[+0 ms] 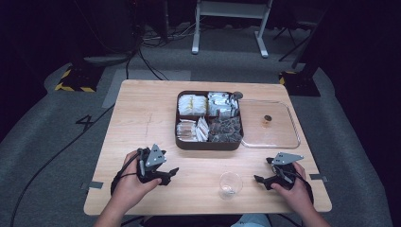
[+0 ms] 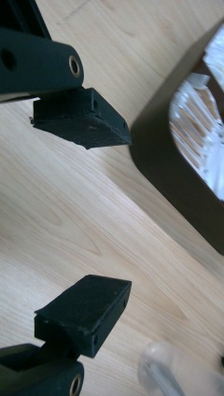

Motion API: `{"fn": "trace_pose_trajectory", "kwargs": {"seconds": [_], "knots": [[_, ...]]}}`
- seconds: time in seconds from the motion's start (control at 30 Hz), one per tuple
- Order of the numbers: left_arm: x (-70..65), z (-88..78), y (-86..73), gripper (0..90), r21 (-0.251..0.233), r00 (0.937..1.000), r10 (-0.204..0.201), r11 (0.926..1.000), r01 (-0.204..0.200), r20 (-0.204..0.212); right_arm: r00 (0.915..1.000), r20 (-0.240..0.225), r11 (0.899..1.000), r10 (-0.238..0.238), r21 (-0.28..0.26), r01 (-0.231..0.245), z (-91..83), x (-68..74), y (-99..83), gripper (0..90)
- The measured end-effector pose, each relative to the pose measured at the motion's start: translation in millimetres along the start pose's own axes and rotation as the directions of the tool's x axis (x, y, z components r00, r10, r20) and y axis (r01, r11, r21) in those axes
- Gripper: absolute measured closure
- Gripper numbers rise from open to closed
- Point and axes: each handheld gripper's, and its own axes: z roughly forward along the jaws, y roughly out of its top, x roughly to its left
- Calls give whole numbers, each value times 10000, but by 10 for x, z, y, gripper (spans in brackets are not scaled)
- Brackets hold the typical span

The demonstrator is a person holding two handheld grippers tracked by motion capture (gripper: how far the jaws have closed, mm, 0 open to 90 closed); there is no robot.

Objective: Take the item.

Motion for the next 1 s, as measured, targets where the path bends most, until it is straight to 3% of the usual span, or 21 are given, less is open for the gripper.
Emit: {"fn": "trace_pose_trajectory", "kwargs": {"seconds": [0.2,0.33,0.63,0.77,0.83,1.0], "knots": [[144,49,-231,263,516,9984,-557,9971,558,-34,10000,-5,10000,-16,5,16,0,-1,0,62],[234,70,-359,260,683,9937,-1121,9913,1121,-31,10000,-6,10000,-14,6,14,-1,-2,0,62],[429,159,-635,248,1350,9850,-1476,9780,1588,-898,10000,-6,10000,-14,4,14,-1,-2,0,62],[474,191,-713,242,1610,9813,-1689,9700,1821,-924,10000,-7,10000,-13,6,13,-1,-2,0,62],[500,213,-750,199,1285,9803,-1819,9732,1907,-768,10000,-8,10000,-13,3,13,0,-2,0,62],[538,248,-801,129,799,9800,-1766,9797,1839,-914,10000,-5,10000,-15,6,15,0,-2,0,62]]}}
